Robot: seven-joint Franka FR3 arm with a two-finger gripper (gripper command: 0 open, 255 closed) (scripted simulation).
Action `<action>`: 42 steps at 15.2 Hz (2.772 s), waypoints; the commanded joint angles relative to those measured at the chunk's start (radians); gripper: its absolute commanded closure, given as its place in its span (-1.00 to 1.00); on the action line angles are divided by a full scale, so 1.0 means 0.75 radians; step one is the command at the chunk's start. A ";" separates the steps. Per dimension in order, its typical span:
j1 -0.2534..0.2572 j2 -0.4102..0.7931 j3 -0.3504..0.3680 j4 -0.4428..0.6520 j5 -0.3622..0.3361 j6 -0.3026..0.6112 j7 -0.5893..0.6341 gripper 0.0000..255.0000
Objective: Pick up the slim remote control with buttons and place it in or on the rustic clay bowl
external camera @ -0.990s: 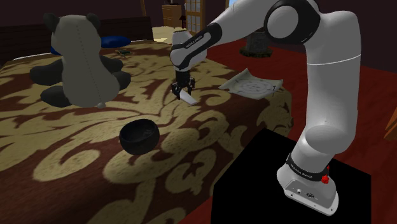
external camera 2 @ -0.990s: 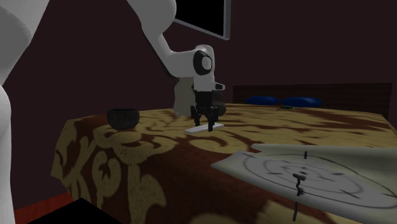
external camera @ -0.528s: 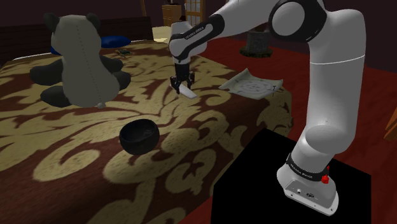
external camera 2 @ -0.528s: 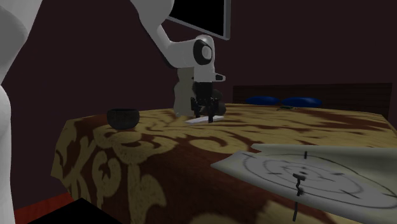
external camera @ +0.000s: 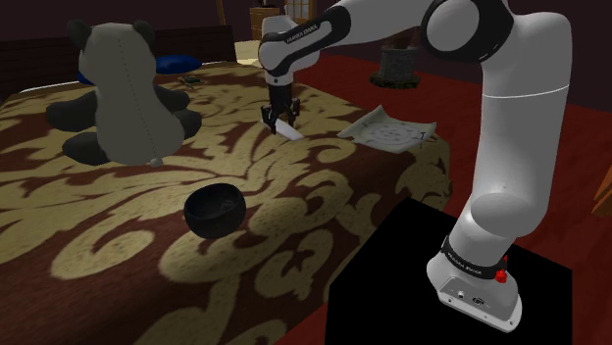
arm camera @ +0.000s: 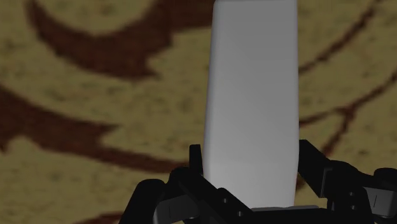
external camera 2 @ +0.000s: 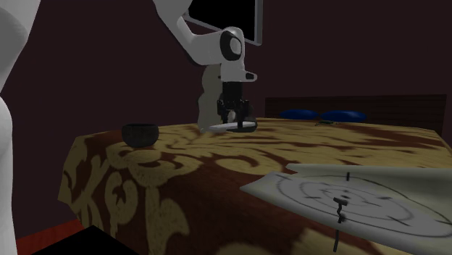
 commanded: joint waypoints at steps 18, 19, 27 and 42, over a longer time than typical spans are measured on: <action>0.070 -0.110 0.040 0.104 -0.006 -0.214 0.111 1.00; 0.087 -0.125 0.051 0.084 -0.008 -0.208 0.139 1.00; 0.223 -0.199 0.143 -0.017 -0.021 -0.182 0.371 1.00; 0.496 -0.120 0.322 0.084 -0.077 -0.213 0.830 1.00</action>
